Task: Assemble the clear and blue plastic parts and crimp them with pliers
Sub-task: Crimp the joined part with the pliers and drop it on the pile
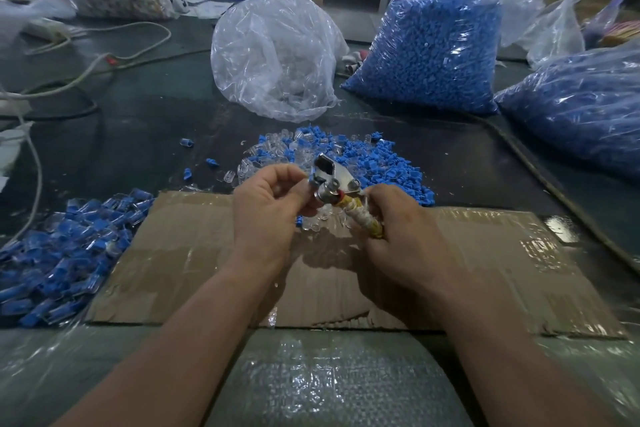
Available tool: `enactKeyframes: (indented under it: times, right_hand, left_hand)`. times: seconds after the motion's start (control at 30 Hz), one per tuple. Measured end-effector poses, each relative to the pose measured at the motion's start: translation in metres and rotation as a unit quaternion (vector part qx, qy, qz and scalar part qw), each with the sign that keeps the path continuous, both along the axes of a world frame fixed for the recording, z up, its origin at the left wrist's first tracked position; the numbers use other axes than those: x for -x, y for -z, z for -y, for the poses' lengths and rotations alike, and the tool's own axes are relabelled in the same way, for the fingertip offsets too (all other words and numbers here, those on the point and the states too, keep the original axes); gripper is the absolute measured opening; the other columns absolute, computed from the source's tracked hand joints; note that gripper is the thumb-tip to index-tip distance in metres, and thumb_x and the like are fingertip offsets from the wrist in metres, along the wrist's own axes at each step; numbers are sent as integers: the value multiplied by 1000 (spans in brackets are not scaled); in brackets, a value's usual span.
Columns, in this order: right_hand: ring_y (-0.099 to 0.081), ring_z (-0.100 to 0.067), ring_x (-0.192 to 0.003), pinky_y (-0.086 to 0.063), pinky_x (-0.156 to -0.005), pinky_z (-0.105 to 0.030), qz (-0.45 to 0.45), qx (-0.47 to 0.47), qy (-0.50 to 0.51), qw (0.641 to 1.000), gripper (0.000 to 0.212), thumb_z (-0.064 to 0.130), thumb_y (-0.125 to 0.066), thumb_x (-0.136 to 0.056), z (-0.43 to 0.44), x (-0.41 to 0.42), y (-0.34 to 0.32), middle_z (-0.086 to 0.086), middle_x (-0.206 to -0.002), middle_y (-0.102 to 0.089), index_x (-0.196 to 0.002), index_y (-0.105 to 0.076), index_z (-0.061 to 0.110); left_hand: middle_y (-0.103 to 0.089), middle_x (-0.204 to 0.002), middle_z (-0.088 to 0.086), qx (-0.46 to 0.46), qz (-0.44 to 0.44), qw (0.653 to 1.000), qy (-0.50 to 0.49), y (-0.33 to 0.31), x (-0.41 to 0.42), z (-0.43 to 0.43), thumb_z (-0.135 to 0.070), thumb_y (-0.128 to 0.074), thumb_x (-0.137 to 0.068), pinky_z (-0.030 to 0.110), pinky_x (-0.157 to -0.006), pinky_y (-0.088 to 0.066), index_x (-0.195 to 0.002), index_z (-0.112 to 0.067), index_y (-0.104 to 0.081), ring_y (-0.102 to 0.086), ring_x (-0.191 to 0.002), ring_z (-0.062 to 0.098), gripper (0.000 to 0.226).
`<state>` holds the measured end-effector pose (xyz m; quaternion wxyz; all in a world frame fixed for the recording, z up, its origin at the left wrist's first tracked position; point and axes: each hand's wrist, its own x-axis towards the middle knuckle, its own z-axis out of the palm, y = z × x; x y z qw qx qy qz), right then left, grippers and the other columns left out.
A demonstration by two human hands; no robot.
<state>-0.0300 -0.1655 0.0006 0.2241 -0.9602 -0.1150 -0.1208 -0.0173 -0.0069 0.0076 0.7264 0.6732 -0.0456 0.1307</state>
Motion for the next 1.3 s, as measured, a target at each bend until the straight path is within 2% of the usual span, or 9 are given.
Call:
enactKeyframes:
  times: [0.23,0.37,0.47,0.67,0.83,0.97,1.1,1.2,1.3]
  right_hand:
    - [-41,-13,-93,-29,-76,-25,12,-10,61,998,38,23,-65,-82,20,-8,5,8,-96,-40,-116,-51,16]
    - [-39,-10,-88,-29,-75,-23,26,-8,85,996,36,26,-67,-81,25,-10,6,8,-94,-42,-112,-53,15]
    - [-46,-15,-91,-33,-76,-25,26,0,94,995,37,25,-68,-80,25,-10,6,5,-96,-48,-112,-53,15]
    - [-49,-18,-99,-37,-84,-29,14,31,91,995,42,26,-68,-80,26,-10,7,0,-106,-54,-117,-53,17]
    - [-49,-18,-99,-36,-83,-29,16,30,96,995,42,27,-69,-79,28,-10,6,0,-107,-55,-117,-53,17]
    - [-49,-18,-101,-37,-86,-30,17,32,100,994,43,27,-69,-79,29,-10,5,0,-109,-55,-118,-53,17]
    - [-48,-17,-101,-37,-86,-30,16,40,103,994,46,28,-70,-79,30,-10,5,1,-109,-54,-119,-52,18]
    - [-48,-16,-102,-37,-86,-29,13,43,106,993,48,27,-71,-77,32,-10,6,1,-110,-54,-120,-51,19]
    - [-47,-15,-101,-37,-86,-29,8,48,110,993,50,30,-71,-77,32,-11,6,2,-111,-53,-121,-50,19]
  left_hand:
    - [-66,-61,-2,-51,-55,987,-140,-8,-17,-50,0,-64,-79,15,-40,-43,-76,-19,-59,-61,-46,6,20]
    - [-64,-50,-4,191,-174,957,-131,-4,-24,-54,-2,-55,-83,15,-40,-42,-75,-10,-58,-62,-46,6,11]
    - [-63,-48,-2,254,-235,929,-132,-2,-25,-56,-4,-49,-88,14,-38,-43,-77,-5,-56,-62,-45,6,12]
    - [-38,-30,-2,-84,-264,949,-149,-10,-25,-71,6,-56,-69,10,-29,-21,-53,-4,-50,-31,-26,10,20]
    - [-52,-49,11,-301,-302,902,-72,-6,-24,-78,-23,-68,-36,39,-56,-47,-50,0,-59,-46,-53,24,28]
    - [-54,-39,-2,-351,-290,890,-8,-11,-17,-70,-30,-67,-49,28,-52,-44,-45,-19,-68,-51,-47,17,12]
    - [-53,-36,-6,-306,-223,926,-15,-6,-20,-67,-13,-70,-76,20,-44,-36,-46,-11,-67,-44,-33,5,30]
    - [-60,-52,-10,-306,-119,941,-76,-7,-18,-62,-15,-73,-76,19,-48,-36,-68,-18,-69,-51,-45,2,9]
    - [-63,-72,-5,-361,-101,927,-19,-2,-15,-52,-21,-77,-73,16,-49,-37,-74,-28,-62,-56,-57,4,17]
